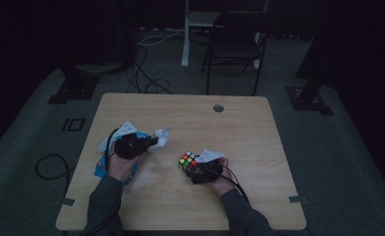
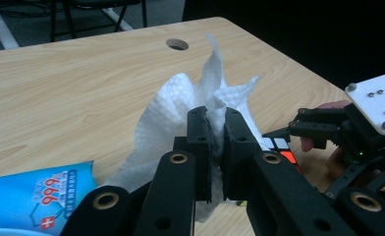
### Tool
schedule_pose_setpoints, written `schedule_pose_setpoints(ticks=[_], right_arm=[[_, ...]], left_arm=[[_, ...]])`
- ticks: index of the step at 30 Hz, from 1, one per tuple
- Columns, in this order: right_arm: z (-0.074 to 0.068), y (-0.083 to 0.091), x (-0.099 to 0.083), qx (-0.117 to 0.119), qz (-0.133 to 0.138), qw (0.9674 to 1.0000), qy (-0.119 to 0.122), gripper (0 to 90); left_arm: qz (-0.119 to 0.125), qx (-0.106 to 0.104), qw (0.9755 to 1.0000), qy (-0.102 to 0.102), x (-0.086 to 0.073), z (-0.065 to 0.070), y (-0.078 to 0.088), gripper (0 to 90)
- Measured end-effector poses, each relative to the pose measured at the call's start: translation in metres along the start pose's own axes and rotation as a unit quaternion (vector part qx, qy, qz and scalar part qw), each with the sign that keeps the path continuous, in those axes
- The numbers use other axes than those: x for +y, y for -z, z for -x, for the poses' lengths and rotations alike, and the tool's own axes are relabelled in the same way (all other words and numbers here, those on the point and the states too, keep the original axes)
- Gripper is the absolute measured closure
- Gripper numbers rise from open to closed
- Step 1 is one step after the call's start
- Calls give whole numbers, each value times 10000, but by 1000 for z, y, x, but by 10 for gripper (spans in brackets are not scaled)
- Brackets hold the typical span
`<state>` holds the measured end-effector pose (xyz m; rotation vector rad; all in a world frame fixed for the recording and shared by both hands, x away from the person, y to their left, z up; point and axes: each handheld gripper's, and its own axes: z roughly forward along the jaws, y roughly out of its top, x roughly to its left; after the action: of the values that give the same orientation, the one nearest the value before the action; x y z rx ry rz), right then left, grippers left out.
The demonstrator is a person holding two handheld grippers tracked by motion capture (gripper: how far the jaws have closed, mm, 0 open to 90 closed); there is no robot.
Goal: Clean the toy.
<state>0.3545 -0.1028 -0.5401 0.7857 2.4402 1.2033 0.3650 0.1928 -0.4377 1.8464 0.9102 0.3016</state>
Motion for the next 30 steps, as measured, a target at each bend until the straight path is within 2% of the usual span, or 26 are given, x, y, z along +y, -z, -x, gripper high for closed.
schedule_pose_setpoints(ticks=[8,16,28,30], right_arm=[[1,-6,-4,-47,-117,9999,-2,291],[1,-6,-5,-32,-109,9999,30,335],[-1,-2,-5,-42,30,9998,181,343],[0,-1,-4,34,64,9998,172,343]], left_arm=[[-18,-91,10000,-35,0,4,-5,856],[-50,-173,9998,-80,1,9,-11,856],[-106,-286,9994,-137,0,15,-21,857],[-117,-310,9993,-146,0,16,-22,857]])
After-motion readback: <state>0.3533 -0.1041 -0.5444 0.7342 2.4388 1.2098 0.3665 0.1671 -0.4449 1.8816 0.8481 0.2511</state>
